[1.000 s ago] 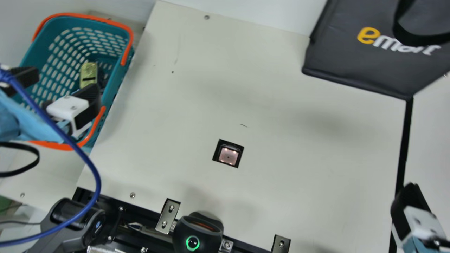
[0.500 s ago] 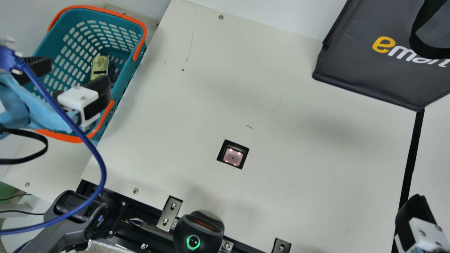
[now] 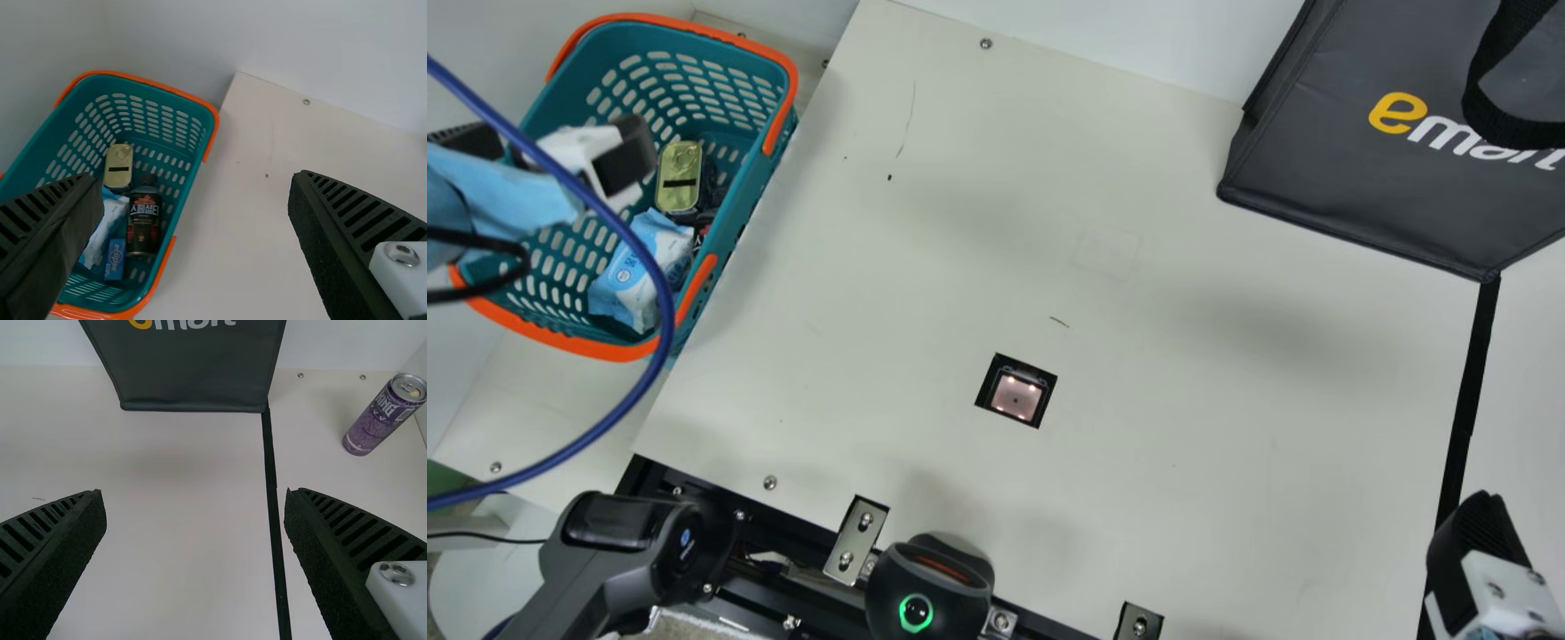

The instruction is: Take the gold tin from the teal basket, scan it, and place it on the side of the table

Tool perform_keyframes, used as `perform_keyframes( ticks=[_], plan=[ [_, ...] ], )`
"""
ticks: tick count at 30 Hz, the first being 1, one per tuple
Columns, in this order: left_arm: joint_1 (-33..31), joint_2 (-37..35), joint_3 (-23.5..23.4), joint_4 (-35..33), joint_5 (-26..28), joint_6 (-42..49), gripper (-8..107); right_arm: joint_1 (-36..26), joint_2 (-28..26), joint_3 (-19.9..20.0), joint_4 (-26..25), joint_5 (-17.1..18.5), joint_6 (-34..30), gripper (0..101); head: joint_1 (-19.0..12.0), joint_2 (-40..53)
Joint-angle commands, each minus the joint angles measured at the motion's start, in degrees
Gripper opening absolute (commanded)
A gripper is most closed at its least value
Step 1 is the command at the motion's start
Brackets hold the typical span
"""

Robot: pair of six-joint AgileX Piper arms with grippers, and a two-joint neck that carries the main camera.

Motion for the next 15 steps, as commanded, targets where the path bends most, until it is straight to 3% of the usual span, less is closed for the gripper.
perform_keyframes(
  ticks=[1,15],
  plan=[
    [5.16,1.69,-0.11,-1.03,-0.84,2.64,90,0.00,0.00,0.00,0.00,0.00,0.00,95,-1.66,0.14],
    [21.91,17.95,-3.69,-10.58,-4.74,29.21,90,0.00,0.00,0.00,0.00,0.06,0.00,95,-1.66,0.14]
  ],
)
